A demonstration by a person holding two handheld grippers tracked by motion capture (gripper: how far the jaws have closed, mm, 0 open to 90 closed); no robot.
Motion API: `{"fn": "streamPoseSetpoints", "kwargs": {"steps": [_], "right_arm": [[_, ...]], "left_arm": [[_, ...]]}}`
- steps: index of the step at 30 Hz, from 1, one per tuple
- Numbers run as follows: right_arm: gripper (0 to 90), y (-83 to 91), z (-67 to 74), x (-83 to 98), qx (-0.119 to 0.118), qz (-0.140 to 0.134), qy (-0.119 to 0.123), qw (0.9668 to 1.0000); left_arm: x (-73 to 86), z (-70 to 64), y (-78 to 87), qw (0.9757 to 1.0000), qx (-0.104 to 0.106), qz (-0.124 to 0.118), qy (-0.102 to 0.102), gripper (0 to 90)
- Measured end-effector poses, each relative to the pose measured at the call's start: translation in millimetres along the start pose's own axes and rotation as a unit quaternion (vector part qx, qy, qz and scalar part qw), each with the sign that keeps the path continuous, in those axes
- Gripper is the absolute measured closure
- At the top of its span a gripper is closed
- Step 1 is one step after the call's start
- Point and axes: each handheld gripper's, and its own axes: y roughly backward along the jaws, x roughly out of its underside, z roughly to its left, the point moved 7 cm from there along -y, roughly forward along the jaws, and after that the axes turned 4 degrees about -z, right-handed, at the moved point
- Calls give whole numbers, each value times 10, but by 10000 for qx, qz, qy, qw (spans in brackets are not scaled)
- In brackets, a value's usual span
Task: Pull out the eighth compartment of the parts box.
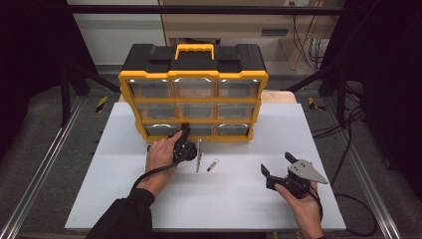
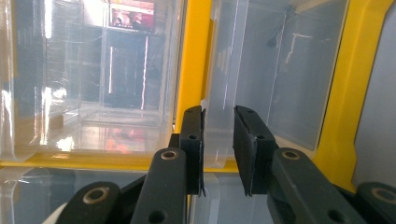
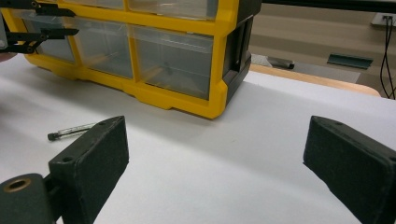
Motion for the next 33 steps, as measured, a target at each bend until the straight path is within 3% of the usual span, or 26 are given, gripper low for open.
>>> {"fn": "streamPoseSetpoints", "kwargs": {"steps": [7,33], "right_arm": [[70,8,-11,-2,15,-5,-8,10000],[71,10,-11,-20,16,-33,-10,10000]], "left_arm": [[0,0,-2,9999,-55,5,-88,753],[-27,-5,55,10000,-25,57,-5,761]]}}
